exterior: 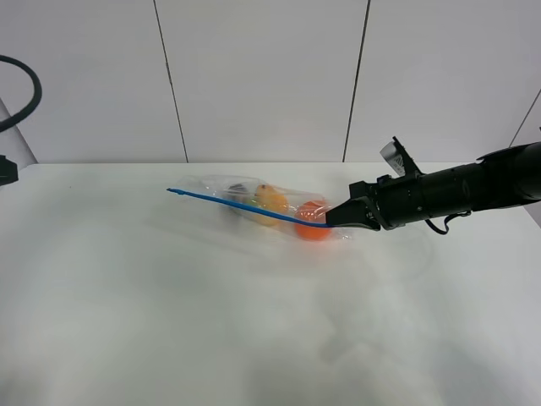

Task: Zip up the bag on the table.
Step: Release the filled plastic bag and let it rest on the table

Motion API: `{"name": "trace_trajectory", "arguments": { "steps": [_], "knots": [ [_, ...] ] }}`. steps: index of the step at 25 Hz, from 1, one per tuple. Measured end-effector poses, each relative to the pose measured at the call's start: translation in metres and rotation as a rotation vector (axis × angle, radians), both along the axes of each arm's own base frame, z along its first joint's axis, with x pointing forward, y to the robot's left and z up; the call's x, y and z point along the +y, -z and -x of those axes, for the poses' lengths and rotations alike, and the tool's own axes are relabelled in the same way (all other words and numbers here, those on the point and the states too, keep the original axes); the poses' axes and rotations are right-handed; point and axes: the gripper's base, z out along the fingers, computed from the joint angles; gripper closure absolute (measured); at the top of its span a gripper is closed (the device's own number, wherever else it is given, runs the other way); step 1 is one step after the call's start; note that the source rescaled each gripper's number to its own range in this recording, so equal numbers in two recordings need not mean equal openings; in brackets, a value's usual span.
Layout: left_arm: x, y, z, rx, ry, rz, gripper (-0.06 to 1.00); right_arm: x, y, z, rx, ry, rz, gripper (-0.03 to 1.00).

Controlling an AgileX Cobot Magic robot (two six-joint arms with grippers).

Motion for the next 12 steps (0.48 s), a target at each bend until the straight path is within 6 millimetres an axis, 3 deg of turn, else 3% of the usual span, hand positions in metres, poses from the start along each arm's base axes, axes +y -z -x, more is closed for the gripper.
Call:
{"name": "trace_trajectory", "arguments": {
  "steps": [12],
  "knots": [
    [-0.002,-0.006,0.076,-0.086,-0.034,0.023,-0.06,0.0,0.0,0.0,0.0,0.0,0.001,0.97]
  ]
}}
